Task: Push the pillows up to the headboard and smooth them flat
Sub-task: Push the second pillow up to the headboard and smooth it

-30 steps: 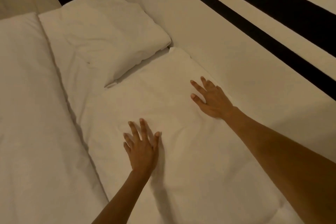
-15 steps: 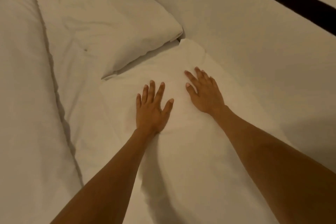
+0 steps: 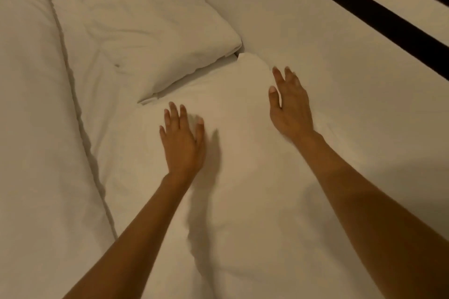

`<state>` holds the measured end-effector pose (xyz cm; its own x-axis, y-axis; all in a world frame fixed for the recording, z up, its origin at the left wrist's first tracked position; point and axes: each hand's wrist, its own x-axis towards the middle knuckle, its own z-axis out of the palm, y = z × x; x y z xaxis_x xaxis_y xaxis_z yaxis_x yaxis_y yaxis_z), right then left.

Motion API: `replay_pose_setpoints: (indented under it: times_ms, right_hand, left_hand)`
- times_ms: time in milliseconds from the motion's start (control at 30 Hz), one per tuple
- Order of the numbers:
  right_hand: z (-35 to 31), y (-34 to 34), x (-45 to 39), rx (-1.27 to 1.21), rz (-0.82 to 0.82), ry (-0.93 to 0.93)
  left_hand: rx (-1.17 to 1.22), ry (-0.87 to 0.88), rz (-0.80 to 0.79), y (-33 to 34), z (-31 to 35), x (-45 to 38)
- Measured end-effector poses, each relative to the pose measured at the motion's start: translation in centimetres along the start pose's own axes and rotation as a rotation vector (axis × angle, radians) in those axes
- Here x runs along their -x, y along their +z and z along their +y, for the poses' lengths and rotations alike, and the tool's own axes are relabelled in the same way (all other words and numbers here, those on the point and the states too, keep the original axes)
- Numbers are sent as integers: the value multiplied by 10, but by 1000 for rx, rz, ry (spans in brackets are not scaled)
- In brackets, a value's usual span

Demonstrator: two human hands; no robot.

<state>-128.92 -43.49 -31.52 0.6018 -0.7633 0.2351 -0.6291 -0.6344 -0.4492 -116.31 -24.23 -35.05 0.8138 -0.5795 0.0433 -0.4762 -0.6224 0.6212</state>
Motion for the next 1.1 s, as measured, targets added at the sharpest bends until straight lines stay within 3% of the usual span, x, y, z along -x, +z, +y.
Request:
replay_pose_setpoints:
  times_ms: [67,167,267,433,667,800,1100]
  right_hand:
    - [1,13,25,5,-33,-16]
    - [35,34,75,114,-196,51]
    - [62,23,87,104,-192,146]
    - [73,-9,90,186,-322,242]
    - [29,-40,130,120,-27,92]
    - [73,-27,196,146,-238,121]
    - [137,-67,233,312,-279,341]
  left_hand:
    - [21,71,-65,17,8,21]
    - [-163,174,-246,48,-15,51]
    - [-180,148,-244,49,-32,54]
    - [-209,63,-289,31,-24,59]
    - [104,64,-135,24,45,143]
    - [-38,281,-314,62,28,202]
    - [-223,214,-330,52,-20,217]
